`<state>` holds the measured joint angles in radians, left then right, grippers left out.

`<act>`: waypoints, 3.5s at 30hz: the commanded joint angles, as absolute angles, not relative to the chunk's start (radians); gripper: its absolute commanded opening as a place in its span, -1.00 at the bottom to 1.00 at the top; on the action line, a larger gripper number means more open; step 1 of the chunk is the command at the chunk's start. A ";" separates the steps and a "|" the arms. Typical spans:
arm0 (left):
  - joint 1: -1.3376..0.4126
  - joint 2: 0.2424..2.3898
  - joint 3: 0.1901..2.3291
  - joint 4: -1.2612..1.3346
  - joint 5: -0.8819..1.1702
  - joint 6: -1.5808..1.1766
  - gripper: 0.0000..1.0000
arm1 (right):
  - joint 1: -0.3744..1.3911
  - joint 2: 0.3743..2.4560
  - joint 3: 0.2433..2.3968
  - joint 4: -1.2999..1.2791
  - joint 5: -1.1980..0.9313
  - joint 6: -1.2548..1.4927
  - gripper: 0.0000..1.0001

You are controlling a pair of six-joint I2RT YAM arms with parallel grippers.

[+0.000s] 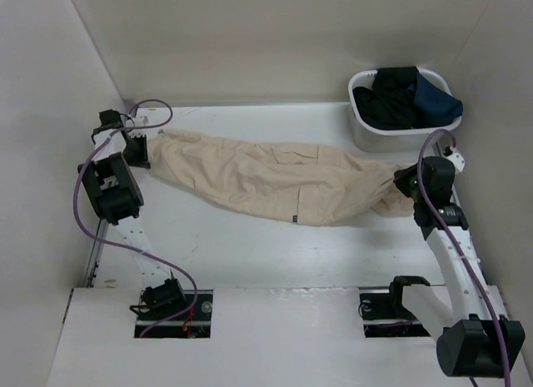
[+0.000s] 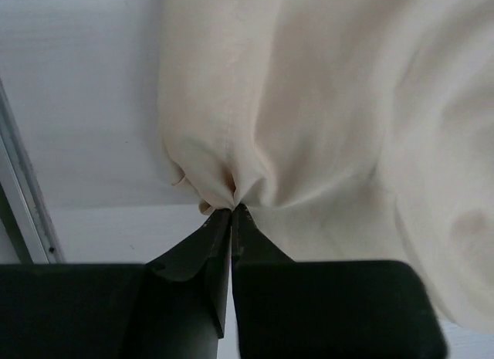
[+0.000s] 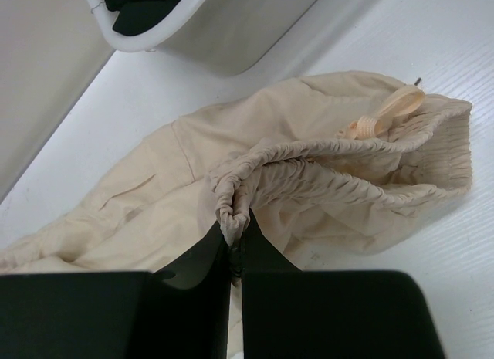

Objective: Fold and stack the trousers
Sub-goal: Flatten the trousers out

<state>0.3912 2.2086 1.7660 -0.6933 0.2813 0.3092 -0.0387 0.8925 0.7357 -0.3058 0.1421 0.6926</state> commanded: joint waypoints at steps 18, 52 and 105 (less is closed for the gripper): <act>0.415 1.741 1.829 -1.157 0.164 0.650 -0.90 | -0.090 0.673 0.844 -0.426 0.083 0.655 -1.00; 0.504 1.968 1.485 -0.706 0.118 0.417 0.20 | -0.056 0.767 0.778 -0.420 0.120 0.637 -1.00; 0.880 1.309 0.971 -0.841 -0.101 1.146 0.14 | -0.424 0.429 0.936 -0.996 0.164 0.854 0.16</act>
